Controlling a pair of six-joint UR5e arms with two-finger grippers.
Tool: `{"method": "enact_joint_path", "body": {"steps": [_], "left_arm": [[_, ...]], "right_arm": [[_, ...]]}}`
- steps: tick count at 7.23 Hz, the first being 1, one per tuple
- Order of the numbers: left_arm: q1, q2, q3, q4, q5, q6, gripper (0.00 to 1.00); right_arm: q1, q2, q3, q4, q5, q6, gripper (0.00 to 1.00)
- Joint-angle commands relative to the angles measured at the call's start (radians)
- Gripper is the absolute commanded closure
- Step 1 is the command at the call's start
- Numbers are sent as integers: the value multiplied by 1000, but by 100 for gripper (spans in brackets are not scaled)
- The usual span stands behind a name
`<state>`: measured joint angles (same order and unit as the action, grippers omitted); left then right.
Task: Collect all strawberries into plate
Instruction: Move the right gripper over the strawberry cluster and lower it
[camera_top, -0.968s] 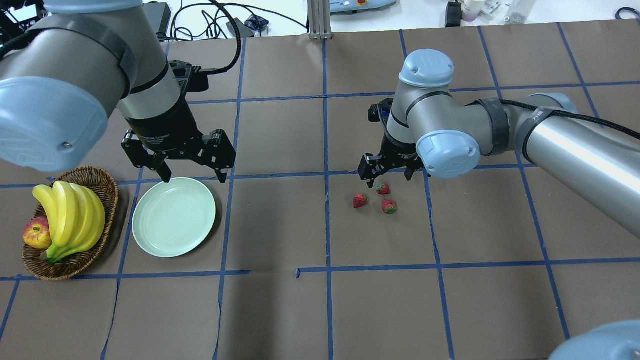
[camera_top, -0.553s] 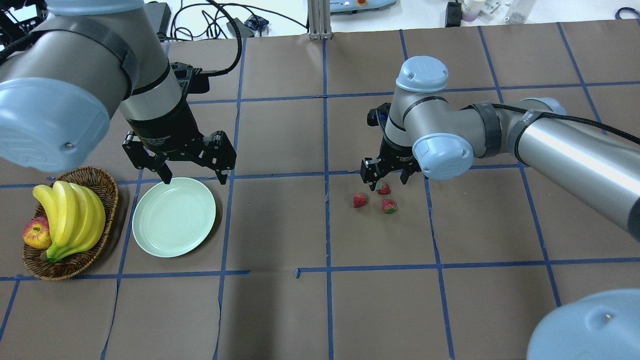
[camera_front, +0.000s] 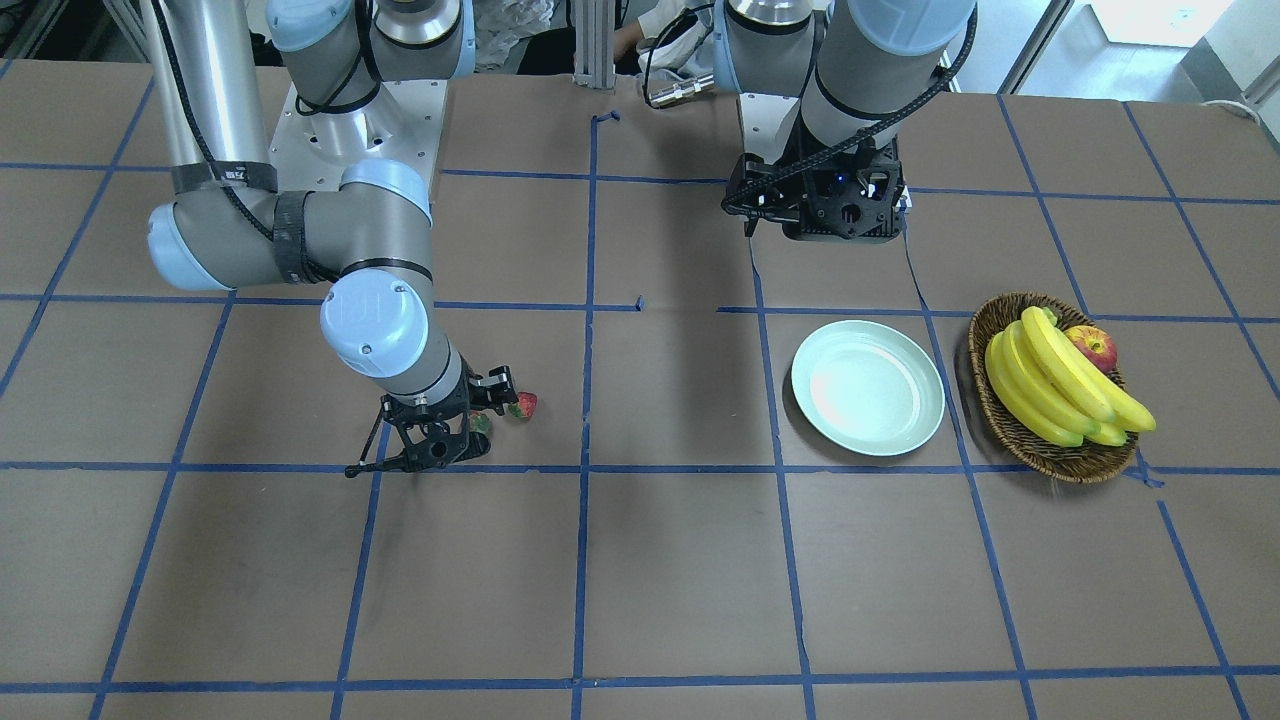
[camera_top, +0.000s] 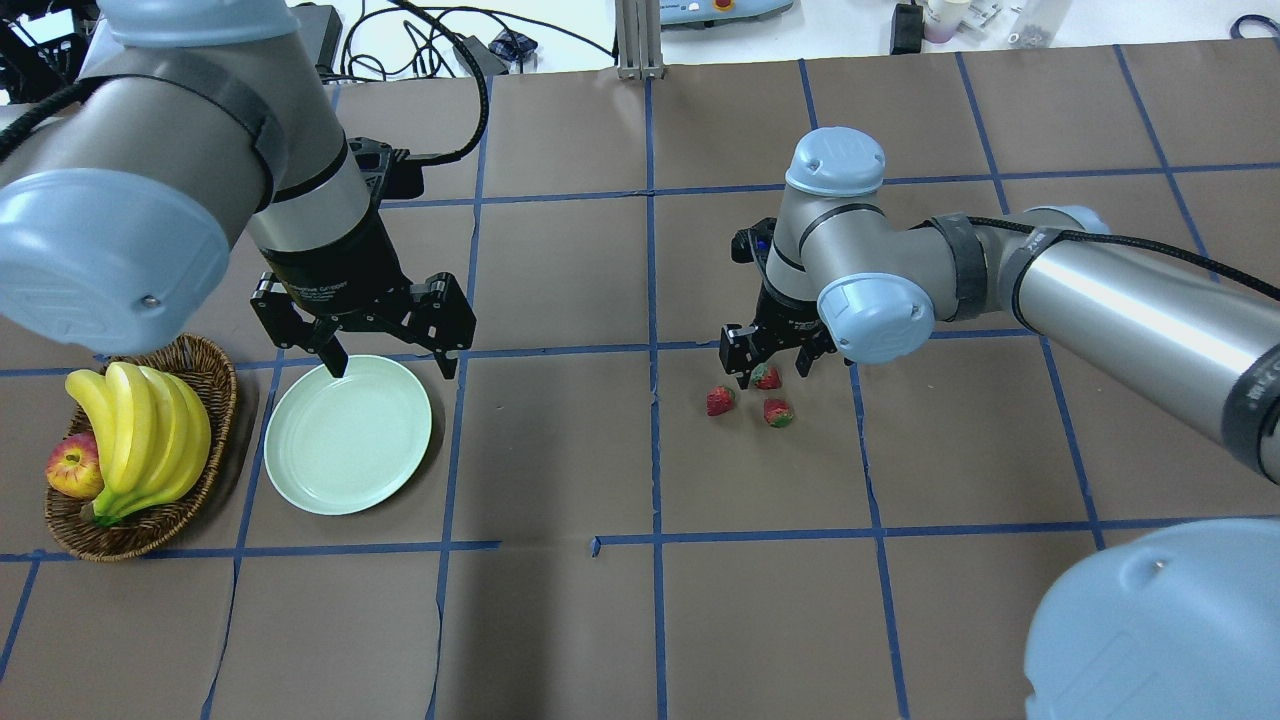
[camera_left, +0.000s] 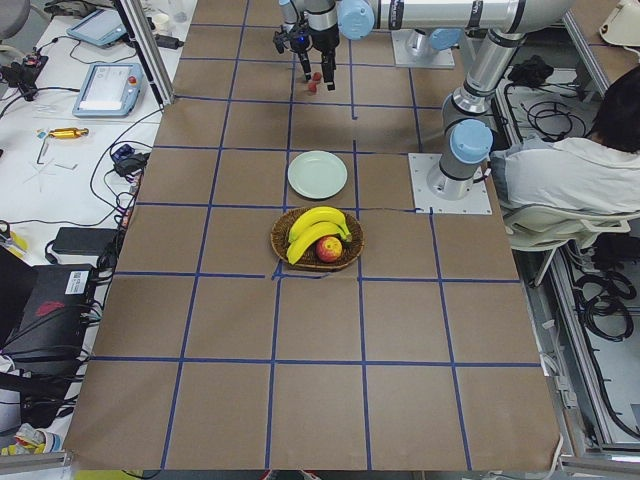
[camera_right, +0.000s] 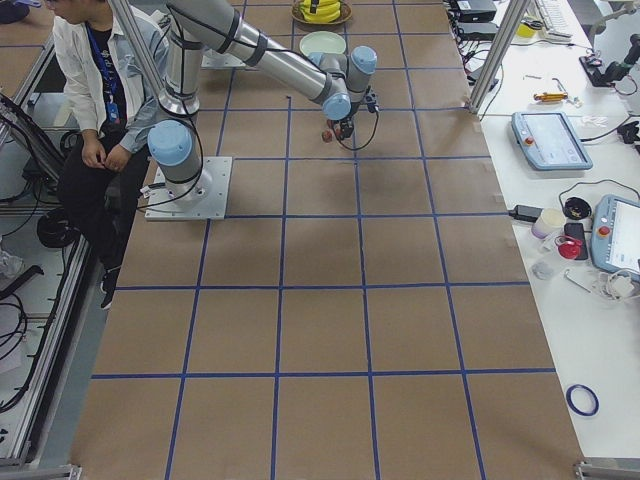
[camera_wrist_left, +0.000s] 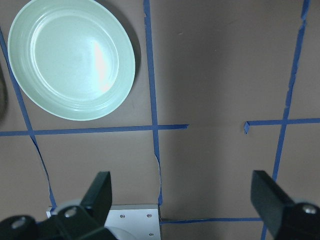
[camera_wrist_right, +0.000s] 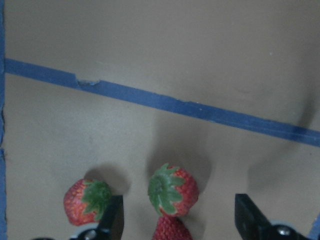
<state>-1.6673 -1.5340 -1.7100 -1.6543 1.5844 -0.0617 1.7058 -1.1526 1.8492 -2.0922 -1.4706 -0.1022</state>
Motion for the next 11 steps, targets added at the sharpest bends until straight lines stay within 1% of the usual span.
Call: {"method": "enact_joint_path", "body": {"steps": [1,2,3,4,5,6,7,9,10,11], "left_arm": [[0,0,0,-1,0,0,0],[0,0,-2,-1,0,-1,0],[0,0,-2,-2,0,-1,0],[0,0,-2,-2,2,-1,0],[-2,0,-2,-2,2,-1,0],[-2,0,-2,-2,0,-1,0],[-2,0,-3,-4,0,-1,0],[-2,0,-2,-2,0,-1,0],[-2,0,-2,-2,3,5,0],[3,5,1,-1,5,10,0]], "right_arm": [[0,8,-1,-9,-4,-1,20],[0,10,1,-17,-5,-5,20],[0,14,-1,-17,-7,-13,35],[0,14,1,-17,-23,-13,35],[0,14,1,-17,-25,-13,43],[0,14,1,-26,-17,-10,95],[0,14,1,-29,-23,-10,100],[-2,-5,-16,-29,-28,6,100],[0,-19,-25,-28,-57,3,100],[0,-48,-34,-23,-60,7,100]]}}
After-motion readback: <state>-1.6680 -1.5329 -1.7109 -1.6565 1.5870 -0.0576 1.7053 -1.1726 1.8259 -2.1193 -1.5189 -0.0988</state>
